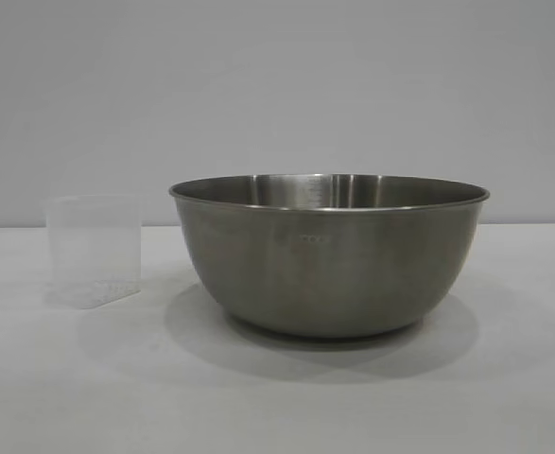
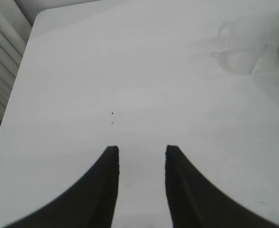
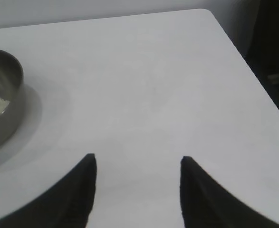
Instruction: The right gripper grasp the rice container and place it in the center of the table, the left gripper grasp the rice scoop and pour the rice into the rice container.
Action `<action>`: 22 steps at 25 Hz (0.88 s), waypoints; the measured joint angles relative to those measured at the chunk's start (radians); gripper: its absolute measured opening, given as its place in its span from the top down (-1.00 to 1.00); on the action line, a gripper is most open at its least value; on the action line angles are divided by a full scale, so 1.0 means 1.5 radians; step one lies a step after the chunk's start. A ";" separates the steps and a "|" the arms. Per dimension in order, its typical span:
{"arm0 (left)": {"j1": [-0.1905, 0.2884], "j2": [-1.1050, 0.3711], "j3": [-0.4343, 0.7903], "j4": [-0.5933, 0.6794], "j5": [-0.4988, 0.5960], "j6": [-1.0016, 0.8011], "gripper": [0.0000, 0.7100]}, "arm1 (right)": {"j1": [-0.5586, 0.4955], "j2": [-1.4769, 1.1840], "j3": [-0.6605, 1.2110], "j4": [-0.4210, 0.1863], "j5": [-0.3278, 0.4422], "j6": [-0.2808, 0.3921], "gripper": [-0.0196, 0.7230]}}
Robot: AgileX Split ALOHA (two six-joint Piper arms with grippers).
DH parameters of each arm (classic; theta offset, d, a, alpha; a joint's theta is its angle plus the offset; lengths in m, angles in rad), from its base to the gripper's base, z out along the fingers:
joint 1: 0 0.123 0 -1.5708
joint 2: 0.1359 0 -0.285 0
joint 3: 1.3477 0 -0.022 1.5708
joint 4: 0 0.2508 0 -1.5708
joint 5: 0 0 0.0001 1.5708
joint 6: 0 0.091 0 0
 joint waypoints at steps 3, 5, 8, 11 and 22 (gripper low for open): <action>0.000 0.000 0.000 0.000 0.000 0.000 0.33 | 0.000 0.000 0.000 0.000 0.000 0.000 0.04; 0.000 0.000 0.000 0.000 0.000 0.000 0.33 | 0.000 0.000 0.000 0.000 0.000 0.000 0.04; 0.000 0.000 0.000 0.000 0.000 0.000 0.33 | 0.000 0.000 0.000 0.000 0.000 0.000 0.04; 0.000 0.000 0.000 0.000 0.000 -0.003 0.33 | 0.000 0.000 0.000 0.000 0.000 0.000 0.04; 0.000 0.000 0.000 -0.015 0.000 -0.008 0.33 | 0.018 0.000 0.000 0.000 0.000 -0.001 0.04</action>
